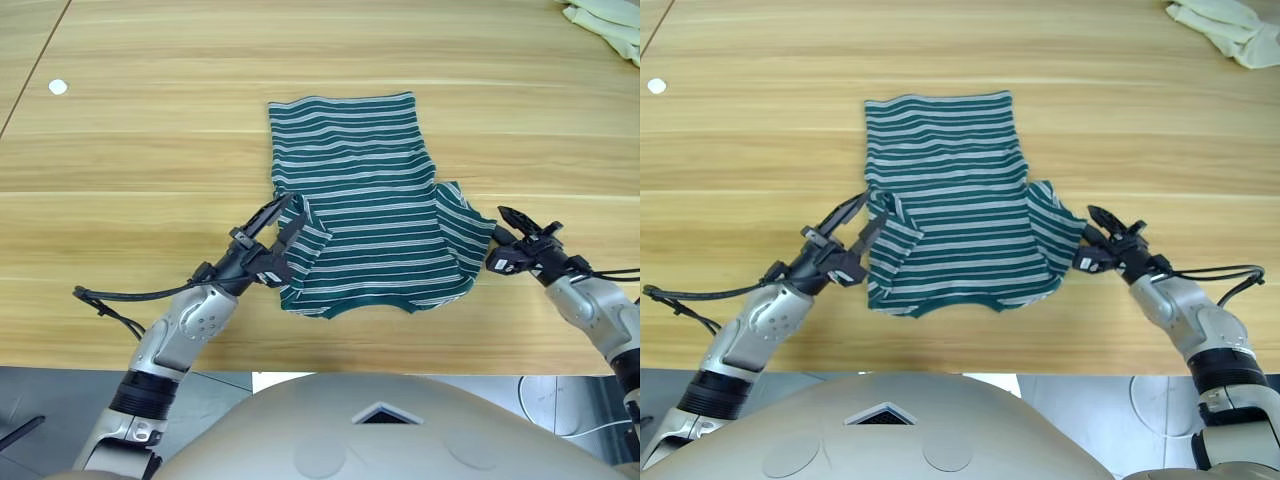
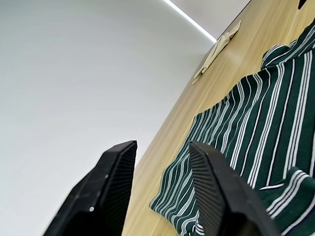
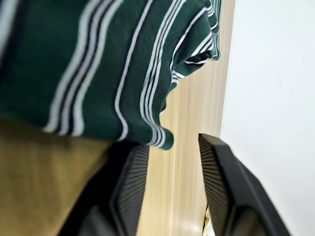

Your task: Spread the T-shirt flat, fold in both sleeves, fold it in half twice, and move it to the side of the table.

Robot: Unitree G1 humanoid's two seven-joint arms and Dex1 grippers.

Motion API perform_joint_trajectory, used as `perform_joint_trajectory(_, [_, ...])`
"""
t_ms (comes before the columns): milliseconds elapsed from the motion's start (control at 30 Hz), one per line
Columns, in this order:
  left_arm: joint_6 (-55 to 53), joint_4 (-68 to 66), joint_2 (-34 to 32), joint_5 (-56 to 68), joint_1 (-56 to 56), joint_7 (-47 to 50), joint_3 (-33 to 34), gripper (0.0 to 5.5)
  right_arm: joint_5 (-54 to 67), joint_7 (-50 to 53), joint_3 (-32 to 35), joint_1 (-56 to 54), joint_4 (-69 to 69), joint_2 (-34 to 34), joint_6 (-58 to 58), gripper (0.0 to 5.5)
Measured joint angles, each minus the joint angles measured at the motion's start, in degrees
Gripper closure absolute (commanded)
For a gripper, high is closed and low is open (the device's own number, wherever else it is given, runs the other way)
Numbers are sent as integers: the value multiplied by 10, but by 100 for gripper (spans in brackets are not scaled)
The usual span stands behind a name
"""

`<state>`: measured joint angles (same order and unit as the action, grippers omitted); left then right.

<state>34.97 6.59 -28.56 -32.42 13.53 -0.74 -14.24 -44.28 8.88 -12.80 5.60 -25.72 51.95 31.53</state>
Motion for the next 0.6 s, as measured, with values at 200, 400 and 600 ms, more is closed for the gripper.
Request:
perform_joint_trajectory(200, [0, -1, 0, 0, 0, 0, -5, 352, 3, 0, -11, -10, 0, 10, 7, 469])
perform_joint_trajectory(400, [0, -1, 0, -1, 0, 0, -9, 352, 5, 1, -13, -15, 0, 14, 14, 523])
perform_joint_trajectory(600, [0, -1, 0, -12, 0, -5, -12, 352, 5, 2, -17, -19, 0, 19, 16, 490])
